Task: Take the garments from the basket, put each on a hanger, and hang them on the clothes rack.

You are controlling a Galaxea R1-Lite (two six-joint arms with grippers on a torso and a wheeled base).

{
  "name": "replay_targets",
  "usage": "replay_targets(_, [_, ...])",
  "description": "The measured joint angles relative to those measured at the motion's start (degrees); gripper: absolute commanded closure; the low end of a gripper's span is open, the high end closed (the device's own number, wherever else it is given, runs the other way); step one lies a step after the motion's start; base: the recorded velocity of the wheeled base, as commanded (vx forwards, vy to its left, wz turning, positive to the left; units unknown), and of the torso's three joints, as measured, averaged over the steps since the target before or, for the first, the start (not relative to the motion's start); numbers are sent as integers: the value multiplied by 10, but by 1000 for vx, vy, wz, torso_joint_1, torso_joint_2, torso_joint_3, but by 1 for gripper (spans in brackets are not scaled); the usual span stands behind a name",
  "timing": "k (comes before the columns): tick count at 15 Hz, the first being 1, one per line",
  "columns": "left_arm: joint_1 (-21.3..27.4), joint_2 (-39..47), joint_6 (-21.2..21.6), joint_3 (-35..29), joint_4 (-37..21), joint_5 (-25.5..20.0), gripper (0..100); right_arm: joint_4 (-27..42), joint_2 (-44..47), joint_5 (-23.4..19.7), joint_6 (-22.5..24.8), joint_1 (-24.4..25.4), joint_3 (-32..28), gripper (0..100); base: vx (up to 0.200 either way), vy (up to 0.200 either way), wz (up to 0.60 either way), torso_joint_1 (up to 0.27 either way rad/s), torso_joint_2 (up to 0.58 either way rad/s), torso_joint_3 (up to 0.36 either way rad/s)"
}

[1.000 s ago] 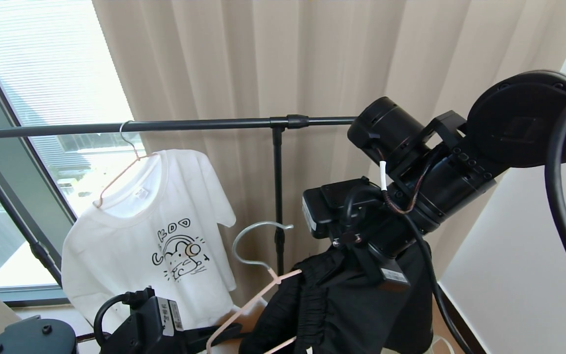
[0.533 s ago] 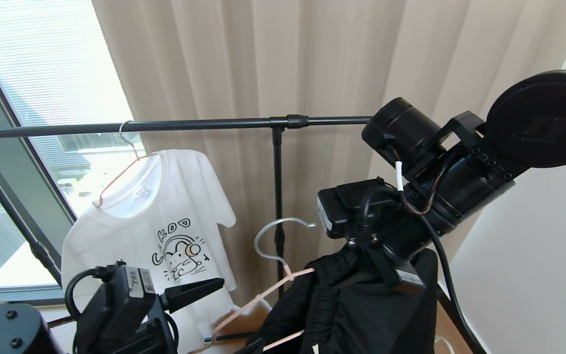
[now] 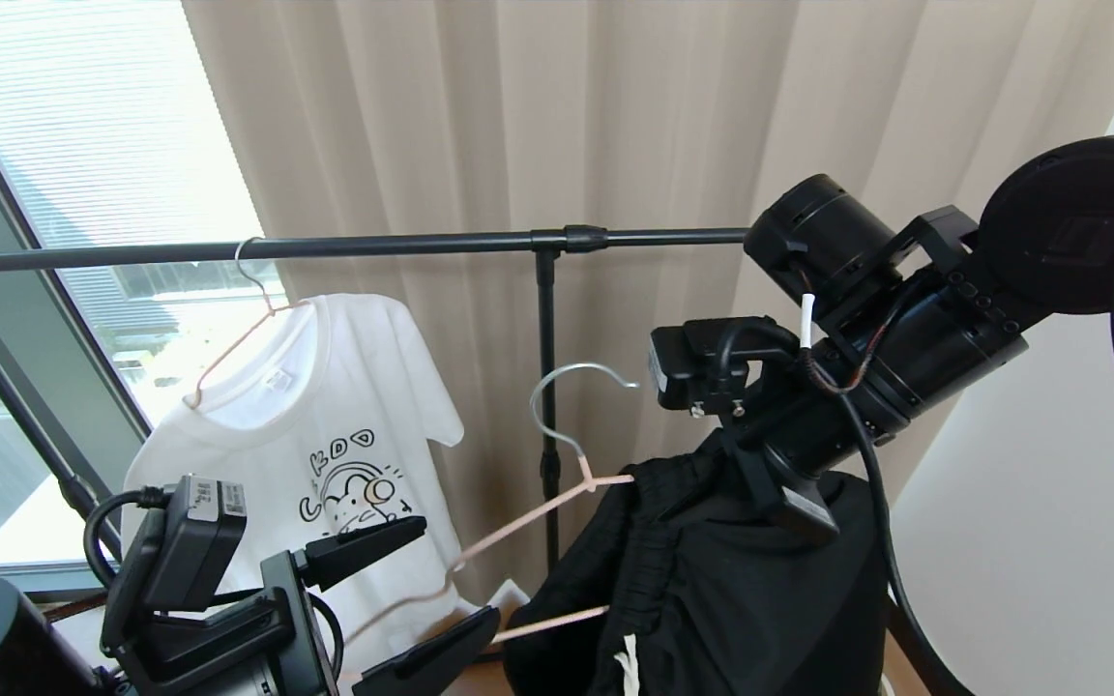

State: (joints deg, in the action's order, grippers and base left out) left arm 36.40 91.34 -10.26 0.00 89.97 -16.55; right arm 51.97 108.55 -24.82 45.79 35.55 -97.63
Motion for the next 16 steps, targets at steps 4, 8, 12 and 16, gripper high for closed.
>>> replay_targets(4, [-51,-25,-5,-8,0,-18,0,-46,-10,-4,-91,-12,17,100,0,0,0,0,0,0])
replay_targets(8, [-97,-55,16,-21,-4,-39,0,-105,-36,-40,-143,-31,54,100,0,0,0,0,0,0])
replay_targets(12, [-104,-91,91,-47,-217,-37,0,-213,-77,-80,-171,-47,147,100,0,0,0,0,0,0])
replay_targets(16, [-80,-87,114,-66,-264,6,0,-362,-126,-96,-207,-52,269,100,0,0,0,0,0,0])
